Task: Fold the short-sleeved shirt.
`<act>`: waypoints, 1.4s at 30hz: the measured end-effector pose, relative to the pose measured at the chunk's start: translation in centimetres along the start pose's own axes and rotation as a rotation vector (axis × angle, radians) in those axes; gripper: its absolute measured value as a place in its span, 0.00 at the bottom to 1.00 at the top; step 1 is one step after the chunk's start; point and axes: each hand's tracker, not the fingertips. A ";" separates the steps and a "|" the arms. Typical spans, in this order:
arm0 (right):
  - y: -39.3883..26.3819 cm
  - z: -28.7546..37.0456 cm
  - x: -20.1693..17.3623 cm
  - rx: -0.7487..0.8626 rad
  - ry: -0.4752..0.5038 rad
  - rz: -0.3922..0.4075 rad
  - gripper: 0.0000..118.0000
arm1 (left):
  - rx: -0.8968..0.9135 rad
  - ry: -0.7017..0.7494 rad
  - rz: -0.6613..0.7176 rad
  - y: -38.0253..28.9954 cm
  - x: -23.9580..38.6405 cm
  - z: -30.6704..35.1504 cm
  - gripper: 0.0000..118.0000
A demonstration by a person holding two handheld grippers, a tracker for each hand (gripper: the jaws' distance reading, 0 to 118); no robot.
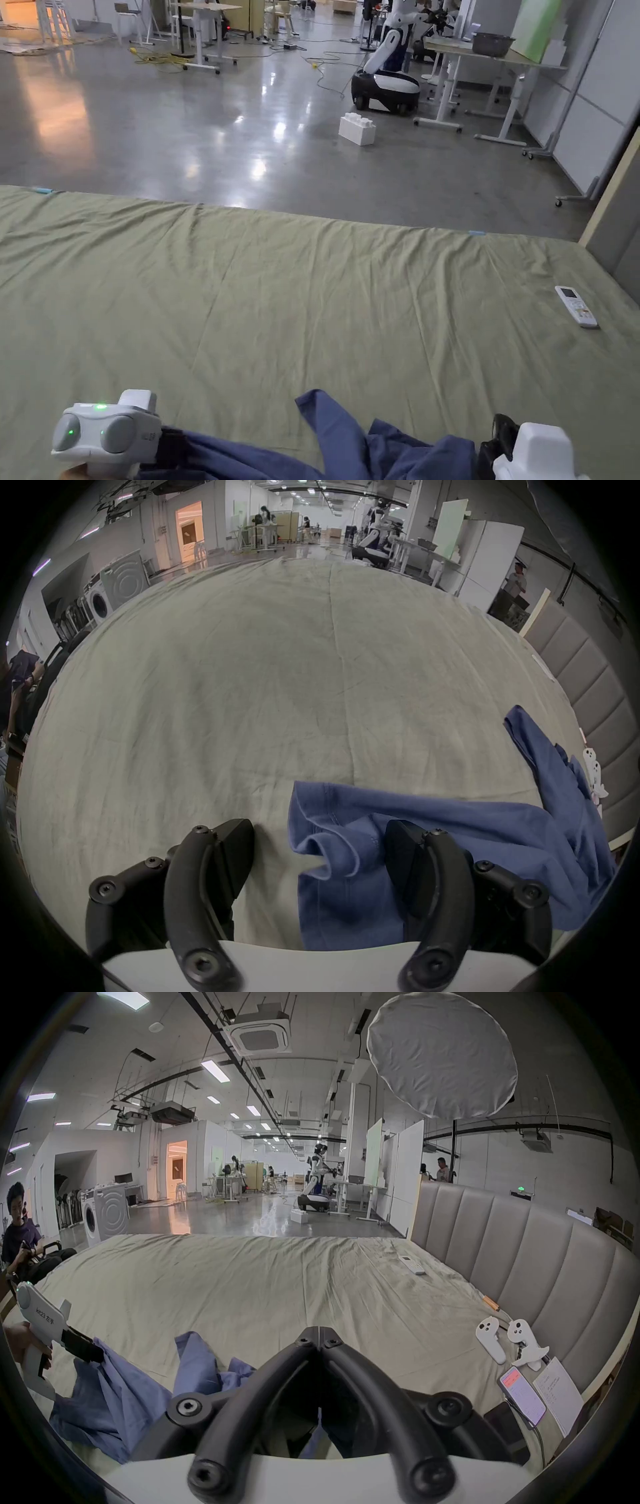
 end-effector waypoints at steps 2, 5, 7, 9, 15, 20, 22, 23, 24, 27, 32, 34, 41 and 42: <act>-0.4 -0.4 0.3 -0.018 -0.004 -0.002 0.00 | -0.003 0.041 -0.060 -0.1 0.9 -0.1 0.66; -0.9 -1.2 0.6 -0.051 -0.002 -0.015 0.00 | 0.011 0.040 -0.097 -0.4 1.6 0.2 0.53; -1.1 -1.9 0.8 -0.076 0.004 -0.026 0.00 | 0.025 0.030 -0.120 -0.6 2.2 0.5 0.36; -1.4 -2.9 1.0 -0.119 0.020 -0.033 0.00 | 0.040 0.017 -0.146 -0.7 2.2 0.7 0.10; -1.4 -7.3 1.7 -0.290 0.050 -0.011 0.04 | 0.089 -0.033 -0.091 -1.4 1.3 3.0 0.07; -2.1 -12.3 2.4 -0.470 0.089 -0.008 0.58 | 0.178 -0.064 -0.040 -2.3 0.1 6.3 0.07; -2.7 -14.1 2.1 -0.532 0.104 0.020 0.60 | 0.205 -0.055 -0.033 -2.7 -0.2 7.1 0.07; -3.3 -15.0 1.9 -0.590 0.136 0.043 0.60 | 0.206 -0.055 -0.033 -3.0 -0.3 7.4 0.07; -3.9 -15.7 1.6 -0.620 0.134 0.054 0.60 | 0.204 -0.054 -0.032 -3.0 -0.3 7.4 0.07; -5.7 -16.9 0.9 -0.663 0.164 0.060 0.43 | 0.201 -0.039 -0.052 -3.7 -0.2 7.3 0.07; -6.3 -15.7 -0.6 -0.609 0.191 0.094 0.06 | 0.181 -0.027 -0.046 -4.4 -0.2 6.5 0.07; -6.1 -15.3 -0.4 -0.603 0.194 0.065 0.05 | 0.182 -0.034 -0.035 -4.5 -0.3 6.7 0.07; -1.4 -10.6 1.3 -0.401 0.185 0.029 0.04 | 0.245 -0.077 0.000 -3.1 -0.1 10.5 0.07; -0.4 -10.2 1.5 -0.379 0.184 0.025 0.04 | 0.266 -0.078 -0.003 -2.8 -0.2 11.3 0.07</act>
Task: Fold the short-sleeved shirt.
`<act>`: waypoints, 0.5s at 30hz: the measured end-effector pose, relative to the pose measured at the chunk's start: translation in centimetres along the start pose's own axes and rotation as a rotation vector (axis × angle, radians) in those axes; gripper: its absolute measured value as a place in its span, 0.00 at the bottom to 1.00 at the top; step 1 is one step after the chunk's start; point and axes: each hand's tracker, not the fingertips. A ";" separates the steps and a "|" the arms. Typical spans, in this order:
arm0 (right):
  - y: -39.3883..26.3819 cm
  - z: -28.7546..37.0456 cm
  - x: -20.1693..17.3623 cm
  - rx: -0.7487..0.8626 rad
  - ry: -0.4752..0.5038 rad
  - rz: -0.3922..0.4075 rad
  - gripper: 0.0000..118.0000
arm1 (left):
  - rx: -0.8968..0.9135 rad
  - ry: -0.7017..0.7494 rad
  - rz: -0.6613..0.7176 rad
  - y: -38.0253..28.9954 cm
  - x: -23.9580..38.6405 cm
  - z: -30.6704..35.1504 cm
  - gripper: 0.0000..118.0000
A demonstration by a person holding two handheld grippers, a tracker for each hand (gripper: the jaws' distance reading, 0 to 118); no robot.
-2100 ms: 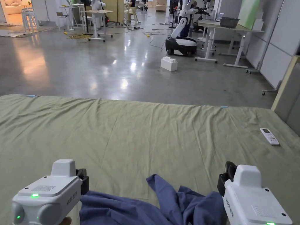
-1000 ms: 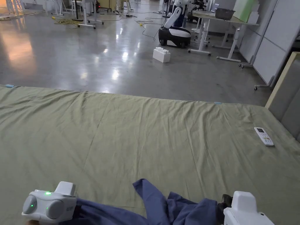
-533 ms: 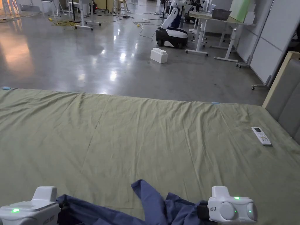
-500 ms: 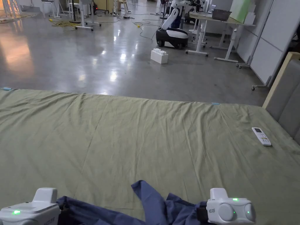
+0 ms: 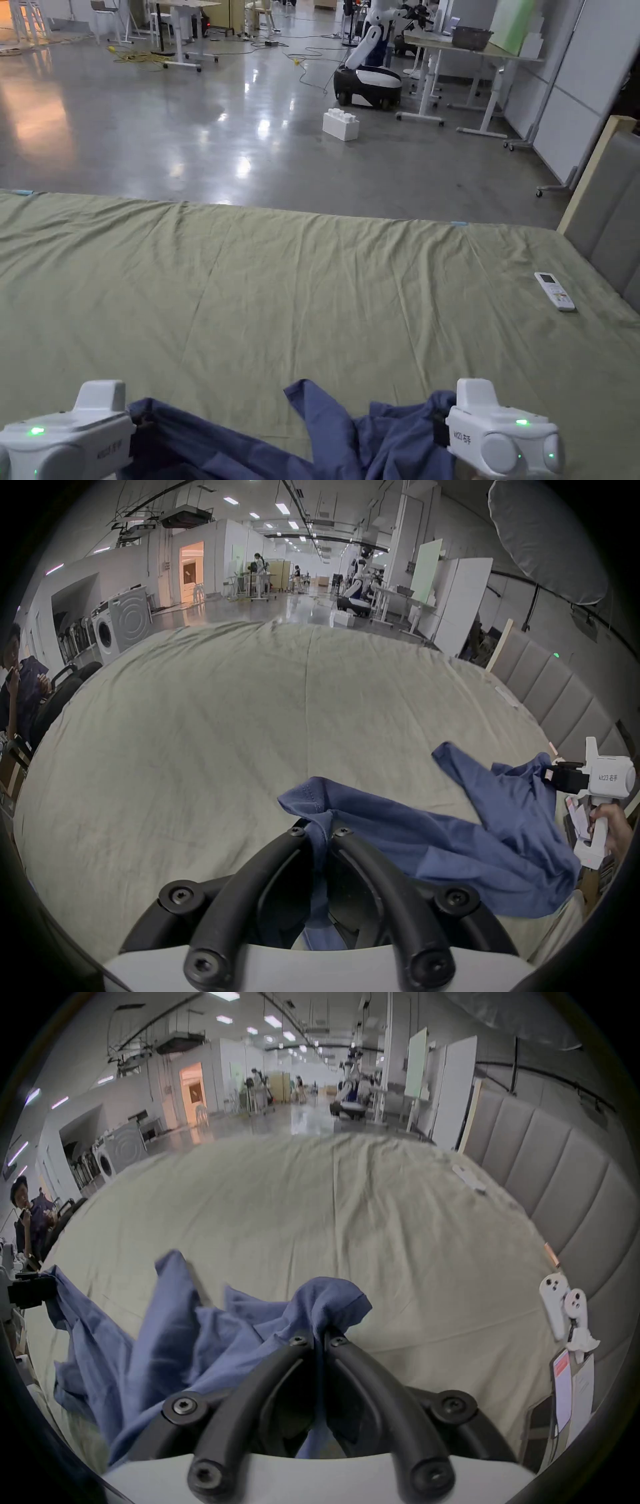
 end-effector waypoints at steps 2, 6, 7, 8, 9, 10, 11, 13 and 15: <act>1.2 2.1 0.3 0.053 -0.018 0.005 0.04 | 0.029 -0.011 0.006 1.4 0.0 1.6 0.07; 3.6 6.0 0.9 0.130 -0.047 0.001 0.04 | 0.109 -0.017 0.004 4.1 -0.3 4.9 0.07; 4.2 7.0 1.0 0.149 -0.057 0.000 0.04 | 0.129 -0.012 0.001 5.0 -0.5 5.9 0.07; 4.9 8.0 1.2 0.170 -0.068 0.000 0.04 | 0.149 -0.012 -0.001 5.7 -0.8 6.9 0.07; 5.5 8.9 1.3 0.196 -0.077 -0.002 0.04 | 0.161 -0.011 -0.002 6.4 -1.0 7.7 0.07; 6.3 10.1 1.4 0.231 -0.084 -0.009 0.04 | 0.185 0.001 -0.008 7.3 -1.3 8.6 0.07; 7.1 11.2 1.5 0.258 -0.096 -0.014 0.04 | 0.206 0.014 -0.018 8.2 -1.6 9.6 0.07; 8.5 13.1 1.9 0.311 -0.112 -0.016 0.04 | 0.241 0.025 -0.024 9.7 -2.2 11.4 0.07; 10.0 14.9 2.3 0.340 -0.126 -0.031 0.04 | 0.274 0.038 -0.019 11.3 -3.0 13.0 0.07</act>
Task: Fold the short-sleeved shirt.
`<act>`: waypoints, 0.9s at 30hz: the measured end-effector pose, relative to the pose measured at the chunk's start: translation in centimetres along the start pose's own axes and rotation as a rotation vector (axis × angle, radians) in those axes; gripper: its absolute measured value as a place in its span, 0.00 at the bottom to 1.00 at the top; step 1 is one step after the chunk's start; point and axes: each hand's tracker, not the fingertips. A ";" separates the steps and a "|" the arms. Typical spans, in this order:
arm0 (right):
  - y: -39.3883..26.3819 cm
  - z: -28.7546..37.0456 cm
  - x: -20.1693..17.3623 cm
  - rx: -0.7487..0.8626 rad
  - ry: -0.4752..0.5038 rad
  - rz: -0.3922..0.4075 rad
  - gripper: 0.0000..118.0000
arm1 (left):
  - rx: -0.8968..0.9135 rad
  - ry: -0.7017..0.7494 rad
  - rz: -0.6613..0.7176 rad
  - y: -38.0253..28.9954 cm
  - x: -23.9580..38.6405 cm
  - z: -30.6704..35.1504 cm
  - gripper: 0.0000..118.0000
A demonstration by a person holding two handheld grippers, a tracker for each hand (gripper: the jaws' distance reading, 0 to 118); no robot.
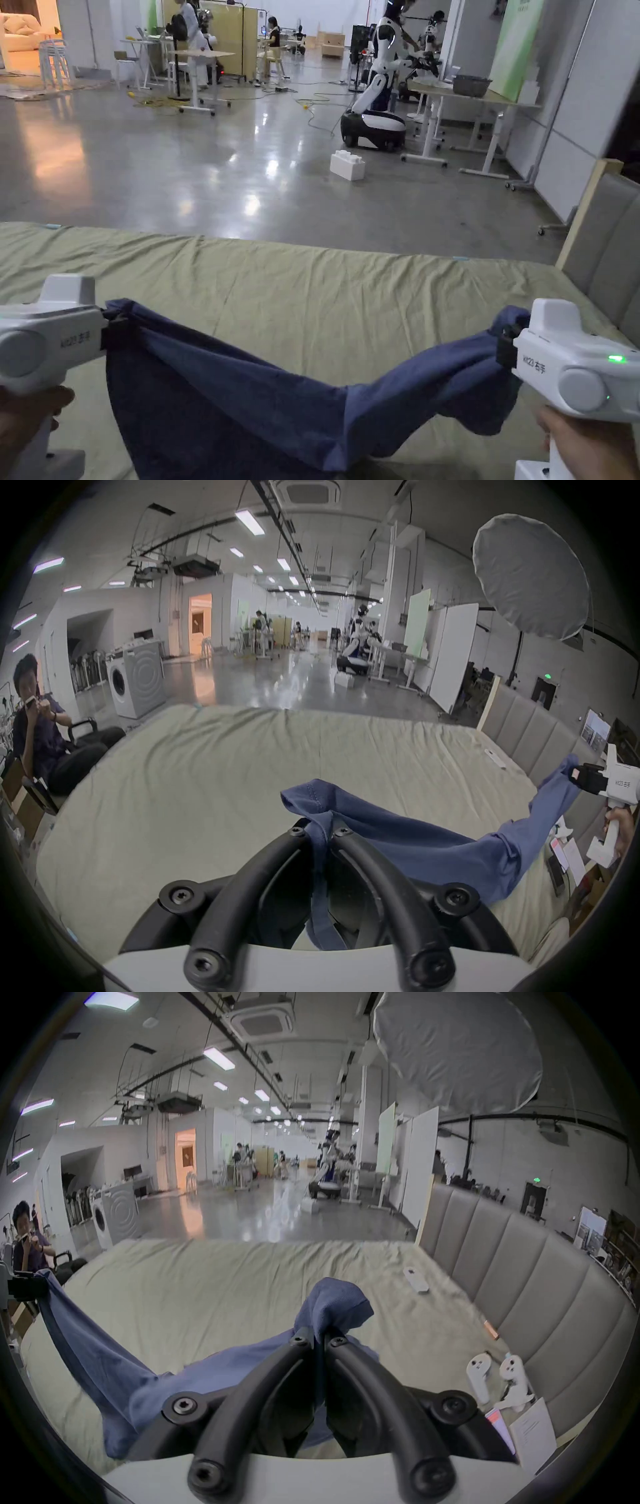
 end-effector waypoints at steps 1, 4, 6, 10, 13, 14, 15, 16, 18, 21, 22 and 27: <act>0.9 0.5 0.3 0.019 -0.006 -0.007 0.04 | 0.010 0.007 -0.001 0.9 -0.4 0.6 0.07; 3.1 1.4 1.5 0.050 -0.051 -0.006 0.04 | 0.060 0.053 0.019 3.3 -2.2 2.0 0.07; 4.0 1.9 2.6 0.073 -0.055 -0.033 0.04 | 0.093 0.063 0.055 4.5 -3.3 2.9 0.06; 5.9 3.0 3.2 0.114 -0.050 -0.036 0.04 | 0.121 0.070 0.066 6.8 -4.4 3.9 0.07; 7.3 3.2 2.8 0.139 -0.052 -0.026 0.04 | 0.138 0.080 0.042 8.3 -4.2 3.9 0.07; 7.8 3.2 2.6 0.150 -0.049 -0.025 0.04 | 0.144 0.096 0.030 8.8 -4.1 3.9 0.07; 8.4 3.2 2.5 0.158 -0.051 -0.023 0.04 | 0.144 0.103 0.025 9.2 -4.1 3.6 0.07; 9.0 3.1 2.3 0.164 -0.052 -0.020 0.04 | 0.145 0.104 0.025 9.7 -4.1 3.4 0.06; 10.2 2.6 1.9 0.183 -0.047 -0.009 0.04 | 0.148 0.108 0.028 10.7 -4.1 3.0 0.07; 12.3 1.8 1.2 0.201 -0.043 0.009 0.04 | 0.153 0.114 0.028 12.1 -4.2 2.1 0.07; 13.0 1.6 1.1 0.210 -0.043 0.006 0.04 | 0.151 0.120 0.027 12.7 -4.2 1.8 0.07; 17.2 0.2 0.5 0.261 -0.078 0.033 0.04 | 0.160 0.149 0.022 15.4 -4.5 0.6 0.07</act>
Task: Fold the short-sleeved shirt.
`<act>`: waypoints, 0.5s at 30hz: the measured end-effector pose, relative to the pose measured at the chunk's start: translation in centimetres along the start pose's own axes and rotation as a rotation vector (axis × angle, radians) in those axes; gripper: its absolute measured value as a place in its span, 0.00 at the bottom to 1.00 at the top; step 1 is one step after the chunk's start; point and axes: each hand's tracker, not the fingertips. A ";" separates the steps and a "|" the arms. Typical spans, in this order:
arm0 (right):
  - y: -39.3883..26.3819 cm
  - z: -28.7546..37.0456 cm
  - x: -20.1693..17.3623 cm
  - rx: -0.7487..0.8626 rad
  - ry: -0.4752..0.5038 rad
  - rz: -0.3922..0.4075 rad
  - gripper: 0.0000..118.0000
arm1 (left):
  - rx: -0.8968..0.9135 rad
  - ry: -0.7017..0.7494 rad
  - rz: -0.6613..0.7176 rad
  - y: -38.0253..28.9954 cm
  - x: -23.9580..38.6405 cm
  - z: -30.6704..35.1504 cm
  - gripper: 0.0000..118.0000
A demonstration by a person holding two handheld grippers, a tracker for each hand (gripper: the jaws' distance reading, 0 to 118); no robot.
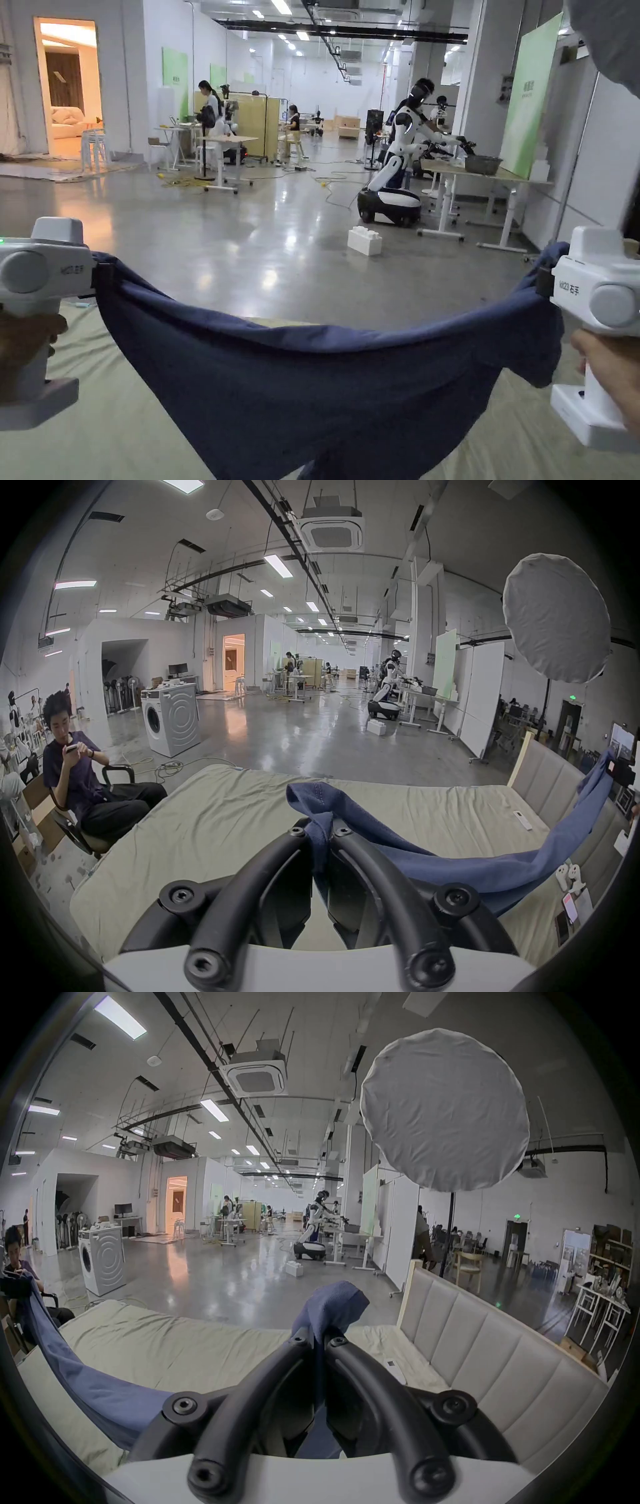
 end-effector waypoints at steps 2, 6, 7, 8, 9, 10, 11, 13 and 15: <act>1.4 -1.1 -0.1 0.020 -0.009 0.009 0.04 | 0.005 0.010 0.004 1.3 -0.1 -0.8 0.07; 2.9 -3.2 -0.3 0.045 -0.028 0.037 0.04 | 0.022 0.027 -0.001 3.2 -0.1 -2.1 0.07; 3.1 -3.7 -0.2 0.044 -0.032 0.031 0.04 | 0.027 0.035 -0.005 3.6 0.0 -2.4 0.06; 3.3 -4.1 -0.2 0.046 -0.038 0.031 0.04 | 0.032 0.043 -0.007 3.9 0.1 -2.5 0.07; 3.4 -4.4 0.0 0.045 -0.039 0.030 0.04 | 0.035 0.045 -0.006 4.2 0.1 -2.6 0.07; 3.4 -4.6 0.1 0.044 -0.041 0.026 0.04 | 0.041 0.044 -0.004 4.3 0.1 -2.7 0.07; 3.2 -4.7 0.2 0.041 -0.042 0.023 0.04 | 0.043 0.041 0.000 4.3 0.1 -2.8 0.06; 2.3 -4.6 0.2 0.037 -0.046 0.018 0.04 | 0.048 0.043 0.000 3.6 0.3 -2.6 0.06; 0.8 -3.3 -0.3 0.037 -0.046 0.035 0.04 | 0.044 0.037 -0.006 2.3 0.5 -2.6 0.07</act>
